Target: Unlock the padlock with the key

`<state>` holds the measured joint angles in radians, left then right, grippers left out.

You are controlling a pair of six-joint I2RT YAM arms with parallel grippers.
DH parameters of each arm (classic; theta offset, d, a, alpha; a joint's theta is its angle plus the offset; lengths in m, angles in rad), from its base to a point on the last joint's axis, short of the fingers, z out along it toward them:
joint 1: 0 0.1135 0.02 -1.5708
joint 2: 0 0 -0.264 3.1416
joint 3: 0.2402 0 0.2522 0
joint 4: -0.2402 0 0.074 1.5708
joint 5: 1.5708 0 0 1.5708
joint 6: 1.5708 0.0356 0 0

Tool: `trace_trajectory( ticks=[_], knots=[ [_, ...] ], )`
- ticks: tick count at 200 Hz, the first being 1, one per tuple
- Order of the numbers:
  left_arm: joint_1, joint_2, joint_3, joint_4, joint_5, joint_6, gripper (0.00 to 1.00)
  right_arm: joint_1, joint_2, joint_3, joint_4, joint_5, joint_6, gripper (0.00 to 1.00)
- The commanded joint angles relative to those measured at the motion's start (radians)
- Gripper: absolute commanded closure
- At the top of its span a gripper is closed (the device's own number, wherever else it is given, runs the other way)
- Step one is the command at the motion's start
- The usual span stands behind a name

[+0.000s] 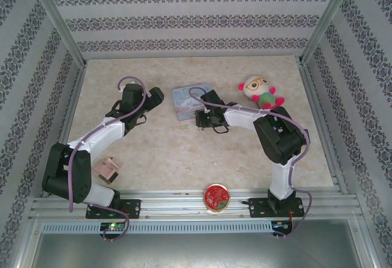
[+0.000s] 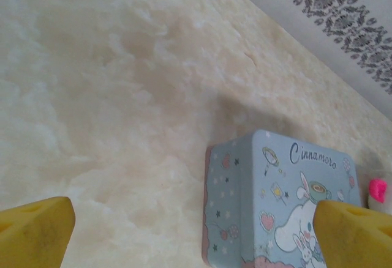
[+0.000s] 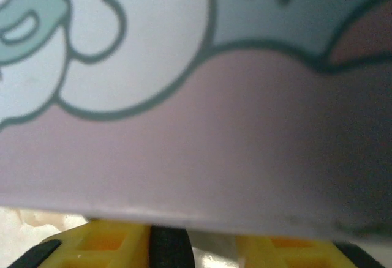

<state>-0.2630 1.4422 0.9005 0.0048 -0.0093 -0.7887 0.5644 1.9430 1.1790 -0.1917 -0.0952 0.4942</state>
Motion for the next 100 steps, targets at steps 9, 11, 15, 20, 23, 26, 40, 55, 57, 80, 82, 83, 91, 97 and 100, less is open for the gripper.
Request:
trace_trajectory(
  ticks=[9, 11, 15, 20, 23, 26, 40, 55, 57, 80, 82, 83, 91, 97, 100],
  knots=[
    [-0.055, 0.008, 0.059, -0.092, -0.145, 0.009, 0.01, -0.030, 0.012, -0.005, -0.022, -0.049, -0.032, 0.68],
    [-0.061, 0.008, 0.061, -0.094, -0.152, 0.007, 0.01, -0.030, 0.011, -0.006, -0.022, -0.054, -0.033, 0.68],
    [-0.071, 0.010, 0.061, -0.094, -0.164, 0.006, 0.01, -0.033, 0.010, -0.008, -0.020, -0.063, -0.038, 0.69],
    [-0.082, 0.013, 0.064, -0.096, -0.180, 0.004, 0.01, -0.035, 0.008, -0.011, -0.018, -0.078, -0.042, 0.69],
    [-0.089, 0.015, 0.065, -0.096, -0.190, 0.003, 0.01, -0.036, 0.008, -0.012, -0.016, -0.087, -0.047, 0.70],
    [-0.097, 0.018, 0.067, -0.098, -0.199, 0.003, 0.01, -0.038, 0.008, -0.012, -0.016, -0.095, -0.050, 0.70],
    [-0.131, 0.037, 0.084, -0.105, -0.231, 0.002, 0.01, -0.045, 0.006, -0.017, -0.014, -0.130, -0.062, 0.75],
    [-0.165, 0.063, 0.105, -0.114, -0.246, 0.002, 0.01, -0.056, 0.001, -0.028, -0.013, -0.161, -0.066, 0.80],
    [-0.170, 0.066, 0.107, -0.115, -0.248, 0.003, 0.01, -0.057, 0.000, -0.031, -0.011, -0.165, -0.066, 0.80],
    [-0.215, 0.091, 0.112, -0.108, -0.292, -0.007, 0.01, -0.071, -0.021, -0.067, -0.001, -0.199, -0.072, 0.88],
    [-0.221, 0.093, 0.113, -0.108, -0.294, -0.007, 0.01, -0.072, -0.023, -0.071, 0.000, -0.200, -0.073, 0.88],
    [-0.222, 0.094, 0.113, -0.108, -0.297, -0.006, 0.01, -0.072, -0.023, -0.073, 0.000, -0.201, -0.073, 0.89],
    [-0.238, 0.103, 0.119, -0.113, -0.312, -0.006, 0.01, -0.074, -0.034, -0.087, 0.000, -0.204, -0.076, 0.92],
    [-0.252, 0.113, 0.127, -0.118, -0.324, -0.003, 0.01, -0.074, -0.042, -0.097, 0.001, -0.204, -0.076, 0.95],
    [-0.258, 0.117, 0.132, -0.120, -0.328, -0.001, 0.01, -0.075, -0.047, -0.104, 0.003, -0.205, -0.078, 0.96]
  ],
)
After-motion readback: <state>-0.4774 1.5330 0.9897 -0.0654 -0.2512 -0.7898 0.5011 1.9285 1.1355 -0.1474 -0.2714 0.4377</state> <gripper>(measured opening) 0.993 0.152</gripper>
